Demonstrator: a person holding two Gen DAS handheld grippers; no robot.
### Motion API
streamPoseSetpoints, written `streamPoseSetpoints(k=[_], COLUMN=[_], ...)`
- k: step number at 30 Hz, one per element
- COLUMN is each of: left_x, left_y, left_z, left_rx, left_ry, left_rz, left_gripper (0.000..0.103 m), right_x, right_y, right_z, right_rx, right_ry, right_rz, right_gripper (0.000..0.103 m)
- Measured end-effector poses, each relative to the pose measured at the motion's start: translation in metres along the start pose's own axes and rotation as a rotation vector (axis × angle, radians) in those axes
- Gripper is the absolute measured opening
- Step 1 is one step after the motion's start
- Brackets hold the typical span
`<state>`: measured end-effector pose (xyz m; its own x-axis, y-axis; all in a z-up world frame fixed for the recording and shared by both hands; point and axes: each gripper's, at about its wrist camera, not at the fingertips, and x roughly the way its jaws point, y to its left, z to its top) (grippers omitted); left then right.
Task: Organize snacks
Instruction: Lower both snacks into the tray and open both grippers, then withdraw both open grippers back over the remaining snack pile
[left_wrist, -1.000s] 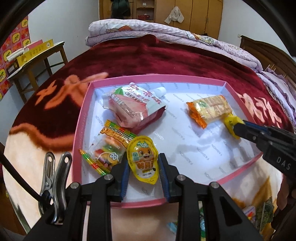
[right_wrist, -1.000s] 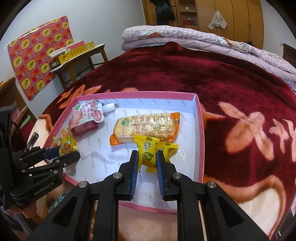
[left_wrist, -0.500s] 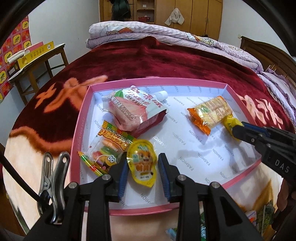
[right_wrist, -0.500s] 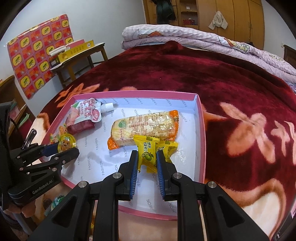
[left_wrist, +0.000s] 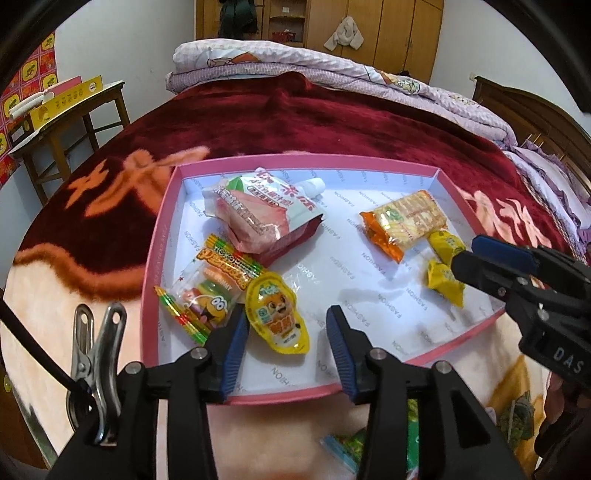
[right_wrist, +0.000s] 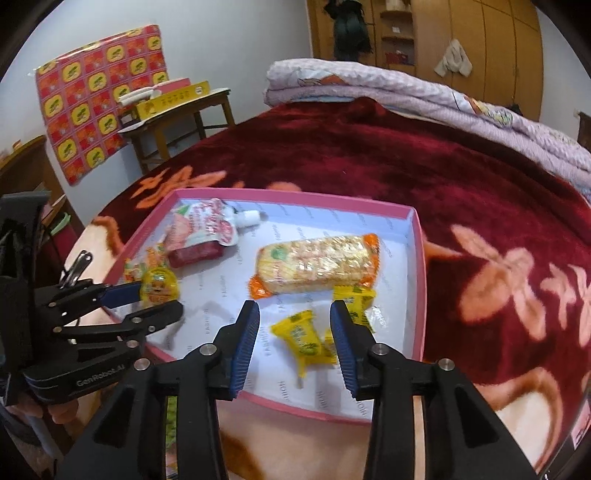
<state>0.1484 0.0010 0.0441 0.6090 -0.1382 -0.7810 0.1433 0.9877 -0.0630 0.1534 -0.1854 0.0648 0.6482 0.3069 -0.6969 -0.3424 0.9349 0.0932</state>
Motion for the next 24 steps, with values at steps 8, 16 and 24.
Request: streamPoseSetpoints(k=[8,16,24], left_x=[-0.013,-0.027,-0.045], left_y=[0.001,0.005,0.006], left_z=[-0.005,-0.011,-0.015], left_rx=[0.008,0.005,-0.003], left_ry=[-0.001,-0.017,-0.047], left_rz=[-0.016,-0.017,-0.037], left_gripper=[0.051,0.055,0.055], right_x=[-0.015,-0.028,-0.033], right_y=[0.013,0.018,0.015], right_z=[-0.003,-0.013,-0.032], right_rx=[-0.002,0.018,0.059], right_ry=[-0.022,-0.020,0.016], right_rz=[0.010,0.008,0.016], right_gripper=[0.041,0.041,0.041])
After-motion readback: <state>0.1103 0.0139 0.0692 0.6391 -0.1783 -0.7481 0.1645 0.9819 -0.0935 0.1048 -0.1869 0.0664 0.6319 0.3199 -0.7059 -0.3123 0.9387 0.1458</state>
